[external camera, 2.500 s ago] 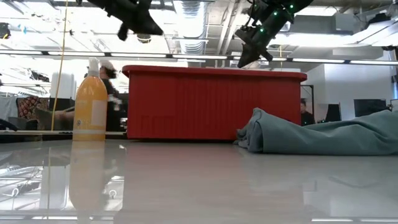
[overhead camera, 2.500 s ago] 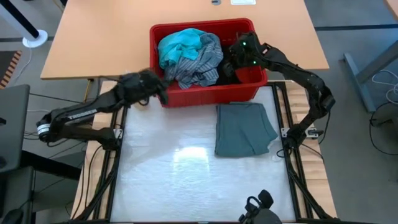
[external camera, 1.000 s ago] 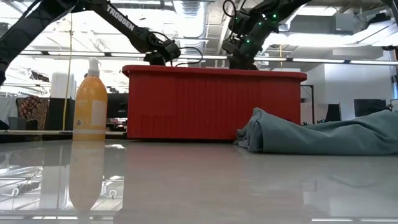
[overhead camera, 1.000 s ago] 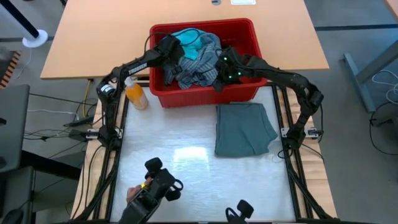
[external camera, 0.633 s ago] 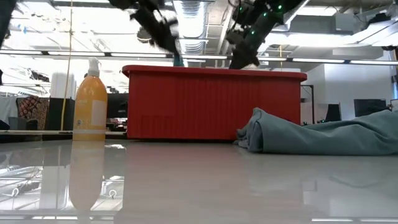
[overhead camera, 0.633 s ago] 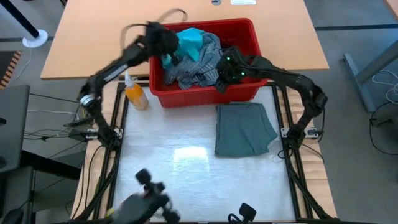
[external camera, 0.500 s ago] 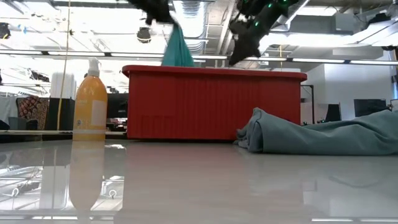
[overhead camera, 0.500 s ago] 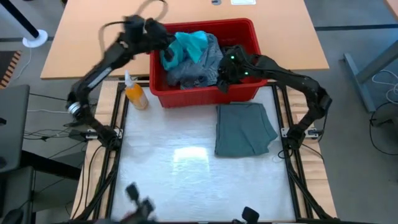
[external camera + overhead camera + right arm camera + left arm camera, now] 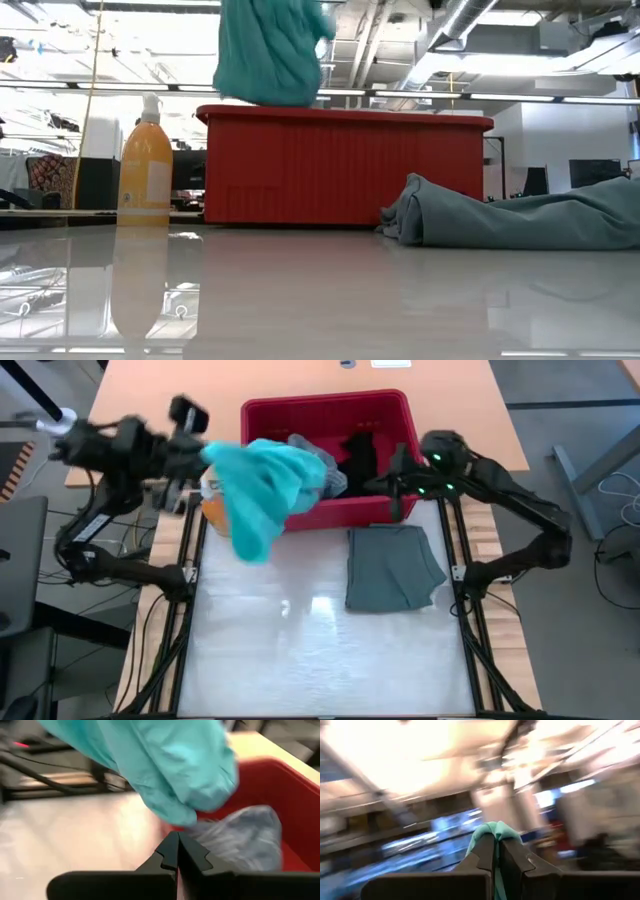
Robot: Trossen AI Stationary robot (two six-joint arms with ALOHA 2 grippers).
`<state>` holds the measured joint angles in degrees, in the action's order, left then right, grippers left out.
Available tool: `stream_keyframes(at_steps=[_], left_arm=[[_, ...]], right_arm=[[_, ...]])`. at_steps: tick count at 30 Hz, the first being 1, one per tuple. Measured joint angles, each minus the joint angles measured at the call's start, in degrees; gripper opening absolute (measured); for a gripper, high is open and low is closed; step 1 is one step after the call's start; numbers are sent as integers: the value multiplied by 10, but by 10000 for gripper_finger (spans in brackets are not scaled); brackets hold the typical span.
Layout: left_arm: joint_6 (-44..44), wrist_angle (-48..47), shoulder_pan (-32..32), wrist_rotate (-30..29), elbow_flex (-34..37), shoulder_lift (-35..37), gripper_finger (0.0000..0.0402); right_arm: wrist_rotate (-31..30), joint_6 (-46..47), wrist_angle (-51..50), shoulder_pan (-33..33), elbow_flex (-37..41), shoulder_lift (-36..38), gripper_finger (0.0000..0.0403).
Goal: Fold Laundry from Bin
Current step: Remove the light blue shorts from the red bin
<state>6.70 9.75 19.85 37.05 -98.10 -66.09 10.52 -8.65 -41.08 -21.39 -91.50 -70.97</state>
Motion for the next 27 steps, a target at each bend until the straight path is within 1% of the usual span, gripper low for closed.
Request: stream_keyframes(at_steps=[2,4,6,7,8,9,10,12,13,14,15,17,19,20,22,24,27], left_arm=[[2,5,-60,36,0,0,0],[14,-12,-115,91,0,-1,0],[20,-71,-163,131,0,-3,0],[15,-121,-187,132,0,-3,0],[6,-182,-213,119,0,-3,0],[-7,-251,-239,89,0,-4,0],[-21,-320,-267,36,0,-5,0],[-28,-434,-332,-97,1,-18,0],[-19,-468,-366,-156,1,-27,0],[-9,-491,-398,-200,1,-37,0],[0,-500,-431,-229,1,-48,0],[0,-476,-491,-261,1,-70,0],[-14,-437,-540,-295,1,-90,0],[-19,-427,-555,-320,1,-99,0],[-21,-438,-570,-402,1,-108,0],[-2,-481,-569,-488,1,-109,0],[43,-584,-554,-610,1,-107,0]], right_arm=[[0,24,0,43,0,12,27],[-1,53,0,93,0,19,27],[-16,85,-1,151,0,19,27],[-35,103,-4,183,0,15,27],[-56,124,-11,214,0,11,27],[-83,147,-19,249,0,4,27],[-114,171,-26,283,0,-5,27],[-189,228,-34,353,0,-27,27],[-228,254,-33,386,0,-41,27],[-265,280,-31,419,0,-55,27],[-297,303,-27,449,0,-69,27],[-355,347,-18,506,0,-97,27],[-398,382,-6,550,0,-122,27],[-417,401,0,570,0,-134,27],[-454,434,6,603,0,-157,27],[-478,462,6,625,0,-174,27],[-482,471,4,643,0,-191,27]])
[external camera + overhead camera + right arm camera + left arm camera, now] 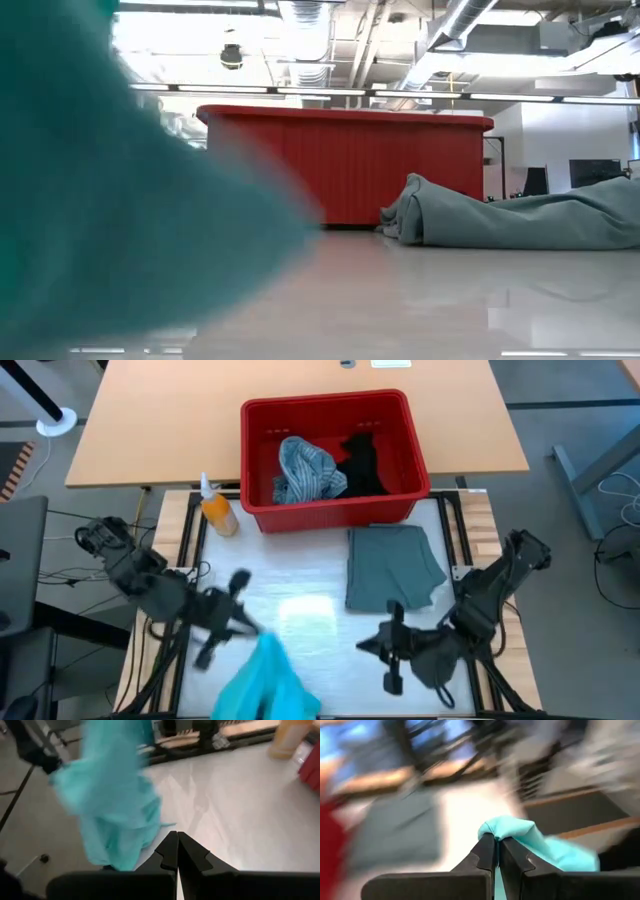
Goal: Fold Laundry from Bin
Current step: Remove the light blue shorts from the red bin
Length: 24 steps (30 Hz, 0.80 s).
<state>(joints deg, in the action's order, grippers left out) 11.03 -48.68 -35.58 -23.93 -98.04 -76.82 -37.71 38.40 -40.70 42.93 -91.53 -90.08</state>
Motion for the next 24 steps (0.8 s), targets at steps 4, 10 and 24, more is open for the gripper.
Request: stream_keyframes(at_steps=[4,10,24], left_arm=[[73,-171,43,-106,0,7,0],[127,-354,167,-115,0,3,0],[118,-412,281,-57,-1,-56,113]], right_arm=[[1,0,-12,1,0,-12,27],[57,-41,-73,-21,7,6,23],[406,-228,393,-163,325,117,23]])
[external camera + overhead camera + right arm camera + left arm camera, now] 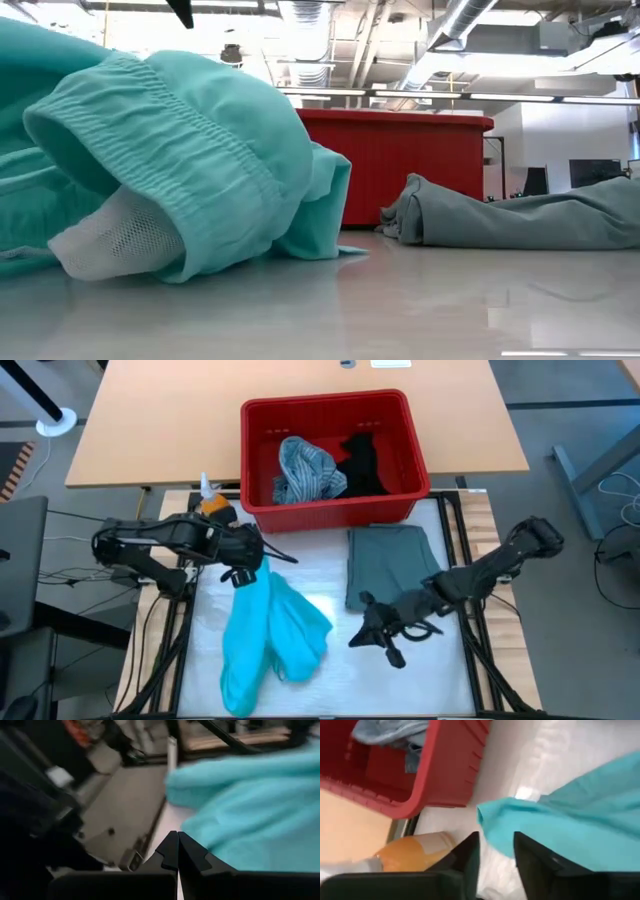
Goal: Fold Laundry from Bin
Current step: Remove the light blue shorts from the red bin, then fold the light blue shorts
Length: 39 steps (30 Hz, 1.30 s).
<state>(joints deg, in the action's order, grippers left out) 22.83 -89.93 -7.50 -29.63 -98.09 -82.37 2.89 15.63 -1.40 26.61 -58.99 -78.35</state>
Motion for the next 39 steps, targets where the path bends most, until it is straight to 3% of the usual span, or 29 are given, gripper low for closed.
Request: stream_keyframes(at_steps=[4,9,12,16,22,28,35,39], left_arm=[[63,-1,-3,23,-31,0,156],[100,47,-45,73,-69,5,178],[95,106,-93,106,-57,-4,177],[82,130,-178,171,-29,-44,172],[93,147,-299,165,-28,-104,169],[5,129,-385,156,-28,-172,169],[-75,188,-447,142,-28,-233,169],[-119,191,-476,126,-28,-256,169]], right_arm=[[32,-109,7,3,3,-45,25],[18,-197,50,9,-14,-120,39],[29,-221,62,0,-39,-172,51],[102,-261,77,-17,-85,-213,65],[106,-365,12,-19,-169,-276,105],[35,-467,-126,-12,-274,-369,160],[-168,-549,-147,29,-369,-458,206],[-177,-521,-179,35,-398,-490,217]])
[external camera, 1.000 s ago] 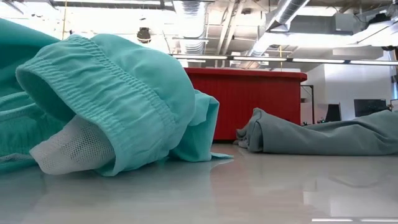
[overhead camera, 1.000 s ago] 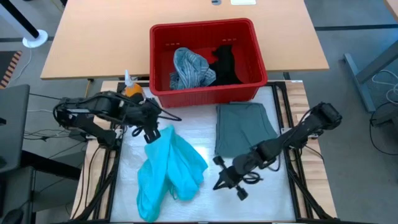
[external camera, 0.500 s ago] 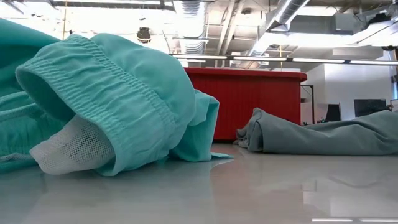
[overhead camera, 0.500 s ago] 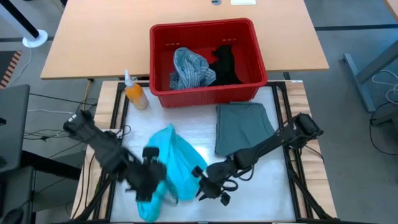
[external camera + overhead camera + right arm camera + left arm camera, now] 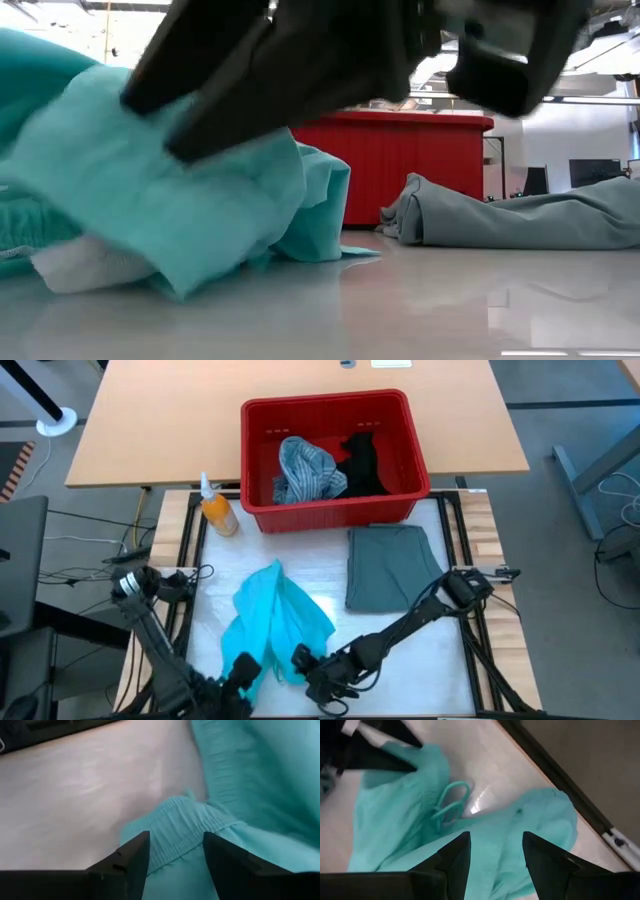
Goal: Fold Laundry from Bin
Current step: Fold the light blue shorts
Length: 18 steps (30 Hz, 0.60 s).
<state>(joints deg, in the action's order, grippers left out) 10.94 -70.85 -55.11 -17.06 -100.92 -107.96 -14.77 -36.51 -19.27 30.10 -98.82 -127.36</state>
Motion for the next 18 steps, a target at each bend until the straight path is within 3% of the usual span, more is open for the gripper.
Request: stream_keyframes(at_steps=[3,11,18], left_arm=[[-21,3,-10,7,0,-10,169],[-104,125,-21,-25,56,-13,169],[-187,260,-21,-20,167,-13,169]], right_arm=[[0,40,-40,-5,-10,-21,217],[-1,164,-163,-36,-13,-26,202],[94,262,-219,-76,-11,-15,94]])
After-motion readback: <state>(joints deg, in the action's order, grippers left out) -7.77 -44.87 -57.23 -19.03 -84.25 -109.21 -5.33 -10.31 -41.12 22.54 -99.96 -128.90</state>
